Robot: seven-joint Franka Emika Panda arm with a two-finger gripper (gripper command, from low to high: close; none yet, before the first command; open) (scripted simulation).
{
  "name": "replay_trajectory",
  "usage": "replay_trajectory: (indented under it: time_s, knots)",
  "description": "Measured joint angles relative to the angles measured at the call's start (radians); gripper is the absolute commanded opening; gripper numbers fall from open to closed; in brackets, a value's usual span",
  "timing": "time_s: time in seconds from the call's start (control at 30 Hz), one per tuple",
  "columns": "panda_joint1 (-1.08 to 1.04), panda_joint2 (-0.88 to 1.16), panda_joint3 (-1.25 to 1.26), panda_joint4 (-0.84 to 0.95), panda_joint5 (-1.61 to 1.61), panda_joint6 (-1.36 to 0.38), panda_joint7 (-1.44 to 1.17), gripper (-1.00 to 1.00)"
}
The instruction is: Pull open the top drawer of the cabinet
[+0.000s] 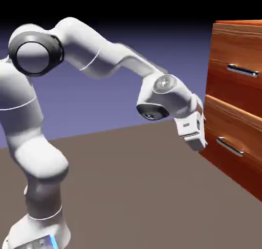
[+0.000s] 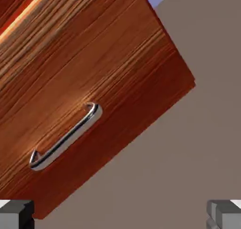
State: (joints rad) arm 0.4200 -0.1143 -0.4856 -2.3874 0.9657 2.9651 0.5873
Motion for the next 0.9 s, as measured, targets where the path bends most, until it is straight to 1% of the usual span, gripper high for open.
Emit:
replay_trajectory:
  time_s: [0.9]
  knots:
    - [0.496, 0.554, -0.59, 0.514, 1.174, -0.087, -0.187, 0.0]
